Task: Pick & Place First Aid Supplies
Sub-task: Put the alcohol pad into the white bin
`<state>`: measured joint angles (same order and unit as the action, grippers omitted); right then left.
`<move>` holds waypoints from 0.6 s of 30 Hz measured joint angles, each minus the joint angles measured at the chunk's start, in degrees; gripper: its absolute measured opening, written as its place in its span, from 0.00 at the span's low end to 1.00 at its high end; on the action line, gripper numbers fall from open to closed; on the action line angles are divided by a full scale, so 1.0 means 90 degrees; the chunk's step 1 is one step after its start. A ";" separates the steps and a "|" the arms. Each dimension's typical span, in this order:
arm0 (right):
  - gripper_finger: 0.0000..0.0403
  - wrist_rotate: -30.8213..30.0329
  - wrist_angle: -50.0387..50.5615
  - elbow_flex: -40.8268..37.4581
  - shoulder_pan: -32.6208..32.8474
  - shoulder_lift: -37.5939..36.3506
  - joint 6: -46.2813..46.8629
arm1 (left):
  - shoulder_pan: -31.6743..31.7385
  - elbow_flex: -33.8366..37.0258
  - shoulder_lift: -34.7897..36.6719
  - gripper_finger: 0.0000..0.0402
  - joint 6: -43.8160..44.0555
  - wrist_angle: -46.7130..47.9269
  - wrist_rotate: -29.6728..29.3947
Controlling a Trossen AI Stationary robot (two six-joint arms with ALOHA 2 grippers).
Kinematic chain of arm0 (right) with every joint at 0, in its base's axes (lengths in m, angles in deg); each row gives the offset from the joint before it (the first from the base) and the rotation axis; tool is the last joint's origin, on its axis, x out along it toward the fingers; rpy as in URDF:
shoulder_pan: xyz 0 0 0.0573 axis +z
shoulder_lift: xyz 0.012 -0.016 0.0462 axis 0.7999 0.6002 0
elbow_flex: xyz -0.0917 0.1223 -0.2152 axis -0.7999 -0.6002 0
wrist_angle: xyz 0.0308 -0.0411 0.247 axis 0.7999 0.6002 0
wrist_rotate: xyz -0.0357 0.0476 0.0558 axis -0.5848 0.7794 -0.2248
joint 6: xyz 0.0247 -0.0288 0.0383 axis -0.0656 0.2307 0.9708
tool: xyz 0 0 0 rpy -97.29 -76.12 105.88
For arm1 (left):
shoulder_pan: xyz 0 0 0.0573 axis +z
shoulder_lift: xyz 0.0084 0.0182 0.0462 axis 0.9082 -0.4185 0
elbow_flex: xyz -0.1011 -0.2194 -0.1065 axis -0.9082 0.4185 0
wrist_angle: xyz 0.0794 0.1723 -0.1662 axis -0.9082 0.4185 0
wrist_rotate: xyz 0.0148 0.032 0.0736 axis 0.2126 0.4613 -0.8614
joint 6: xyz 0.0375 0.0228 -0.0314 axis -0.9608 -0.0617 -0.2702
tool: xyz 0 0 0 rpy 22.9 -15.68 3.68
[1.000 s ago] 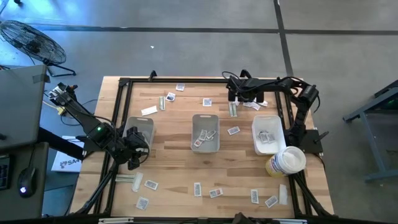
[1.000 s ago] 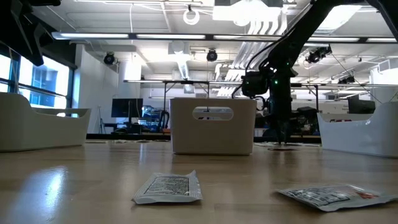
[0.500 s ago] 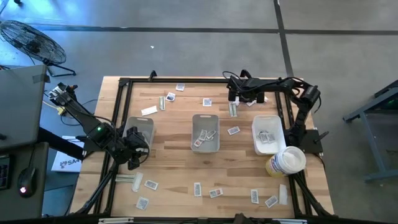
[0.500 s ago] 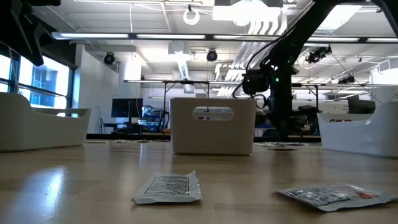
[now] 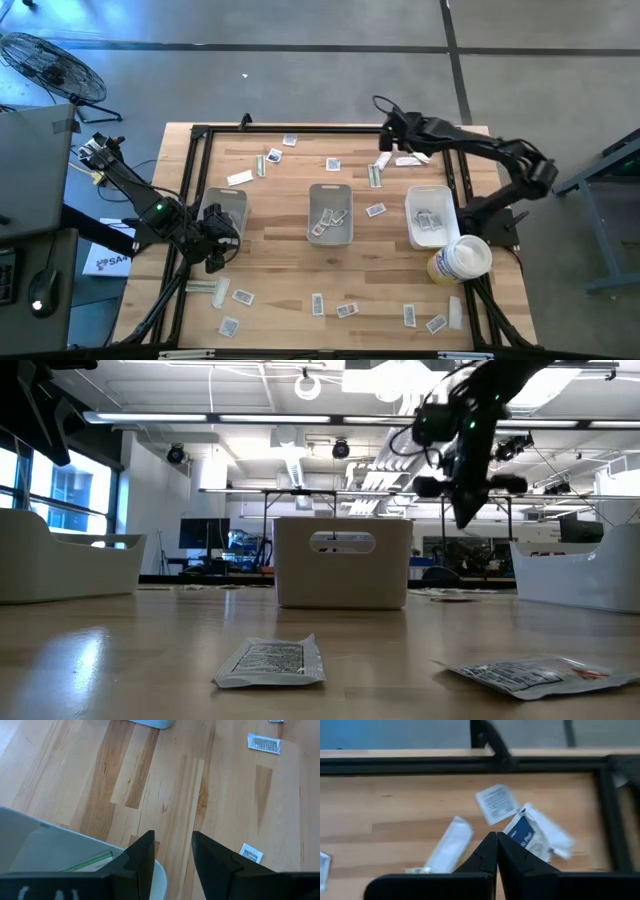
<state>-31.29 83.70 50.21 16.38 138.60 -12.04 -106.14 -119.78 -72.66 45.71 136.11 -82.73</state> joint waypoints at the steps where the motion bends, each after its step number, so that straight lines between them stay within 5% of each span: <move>1: 0.00 -0.0053 0.0177 0.0000 0.0084 -0.0145 -0.0032 | -0.0002 0.0000 -0.0001 0.32 0.0001 0.0001 0.0000; 7: 0.00 -0.0227 0.1022 0.0000 0.0911 -0.0811 -0.0326 | 0.0000 0.0000 -0.0002 0.32 0.0001 0.0002 0.0000; 12: 0.00 0.0459 0.1551 0.0000 0.1952 -0.1338 -0.0629 | -0.0001 0.0000 0.0000 0.32 0.0000 0.0002 0.0000; 18: 0.00 0.1065 0.2559 0.0000 0.3402 -0.1748 0.0175 | -0.0002 0.0000 0.0000 0.32 0.0001 0.0004 0.0000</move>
<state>-21.71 106.73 50.21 47.00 122.87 -10.47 -106.16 -119.78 -72.66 45.72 136.15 -82.73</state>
